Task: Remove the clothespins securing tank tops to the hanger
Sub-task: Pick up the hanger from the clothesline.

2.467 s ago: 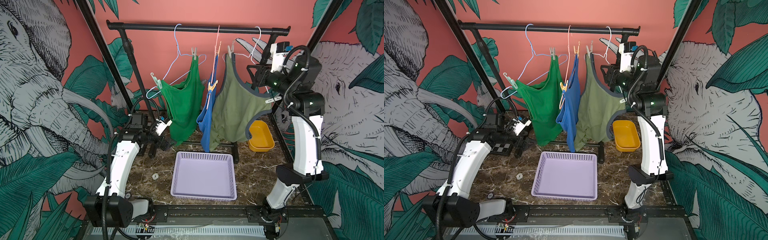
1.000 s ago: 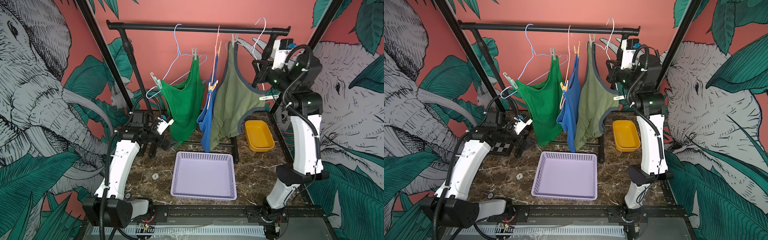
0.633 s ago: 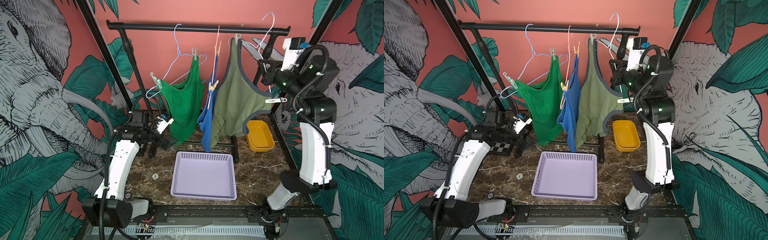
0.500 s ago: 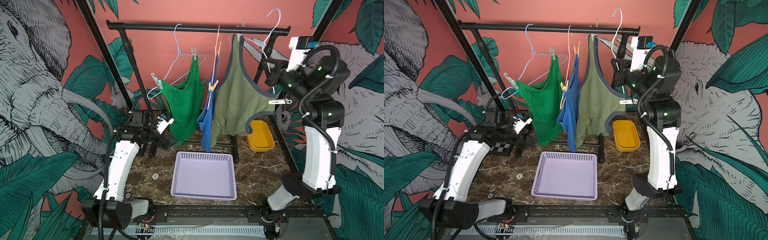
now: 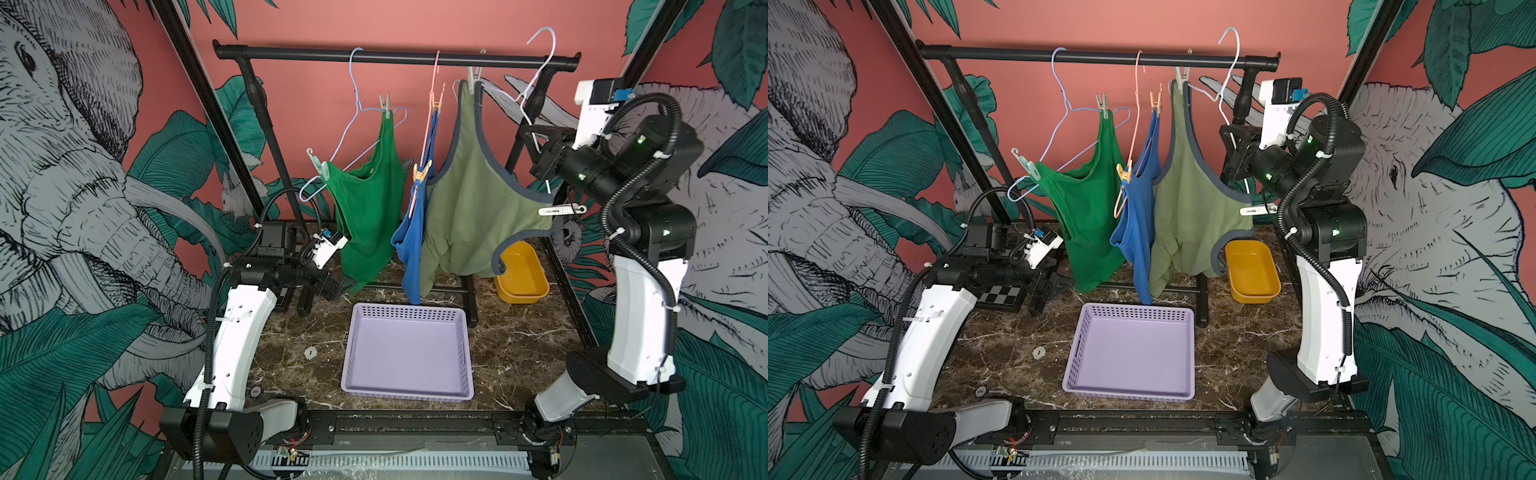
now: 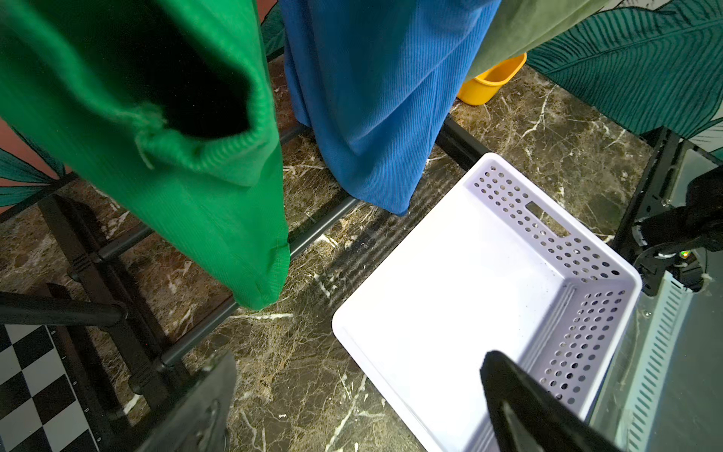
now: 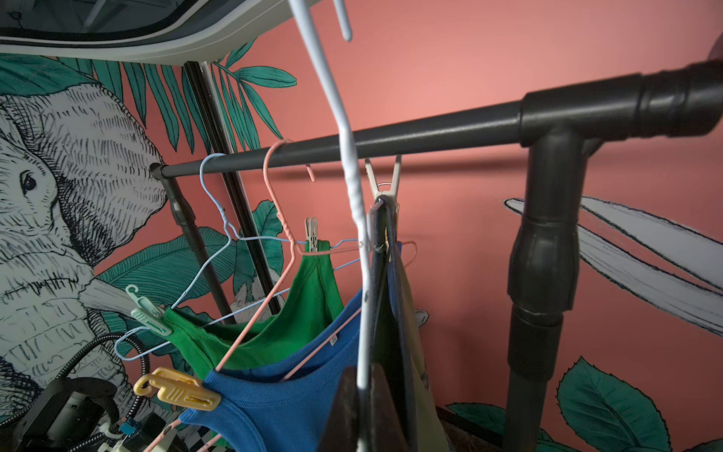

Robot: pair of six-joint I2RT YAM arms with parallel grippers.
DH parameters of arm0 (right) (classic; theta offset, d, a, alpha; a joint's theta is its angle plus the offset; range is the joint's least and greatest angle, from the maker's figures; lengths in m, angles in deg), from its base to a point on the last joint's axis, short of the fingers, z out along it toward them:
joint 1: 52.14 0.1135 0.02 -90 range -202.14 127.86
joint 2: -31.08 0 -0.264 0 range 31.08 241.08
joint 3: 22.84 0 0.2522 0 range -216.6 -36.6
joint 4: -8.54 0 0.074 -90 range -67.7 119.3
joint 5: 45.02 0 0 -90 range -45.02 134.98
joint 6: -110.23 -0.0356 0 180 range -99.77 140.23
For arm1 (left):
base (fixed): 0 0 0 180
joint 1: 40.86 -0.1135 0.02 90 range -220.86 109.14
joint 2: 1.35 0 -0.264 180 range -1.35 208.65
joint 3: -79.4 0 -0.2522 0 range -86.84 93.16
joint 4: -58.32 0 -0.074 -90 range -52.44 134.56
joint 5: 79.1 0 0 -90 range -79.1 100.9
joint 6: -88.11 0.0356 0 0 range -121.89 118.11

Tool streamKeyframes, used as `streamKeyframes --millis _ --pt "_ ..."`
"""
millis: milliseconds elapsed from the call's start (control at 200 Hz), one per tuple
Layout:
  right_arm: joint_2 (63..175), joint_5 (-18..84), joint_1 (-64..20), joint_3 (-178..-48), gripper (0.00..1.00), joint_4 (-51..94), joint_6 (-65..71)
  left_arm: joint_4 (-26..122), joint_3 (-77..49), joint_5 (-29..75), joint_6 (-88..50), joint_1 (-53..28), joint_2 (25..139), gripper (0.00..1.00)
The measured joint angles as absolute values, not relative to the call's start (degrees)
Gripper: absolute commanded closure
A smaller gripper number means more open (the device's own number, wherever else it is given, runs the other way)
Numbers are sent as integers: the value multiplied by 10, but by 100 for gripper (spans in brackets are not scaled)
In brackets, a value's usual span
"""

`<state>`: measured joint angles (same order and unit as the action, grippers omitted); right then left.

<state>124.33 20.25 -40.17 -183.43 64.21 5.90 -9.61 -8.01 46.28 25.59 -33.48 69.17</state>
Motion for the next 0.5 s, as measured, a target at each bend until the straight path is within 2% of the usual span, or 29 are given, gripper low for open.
streamKeyframes --millis 500 --pt "1212 175 -402 -1850 100 737 104 -101 -43 470 249 -330 699 1"
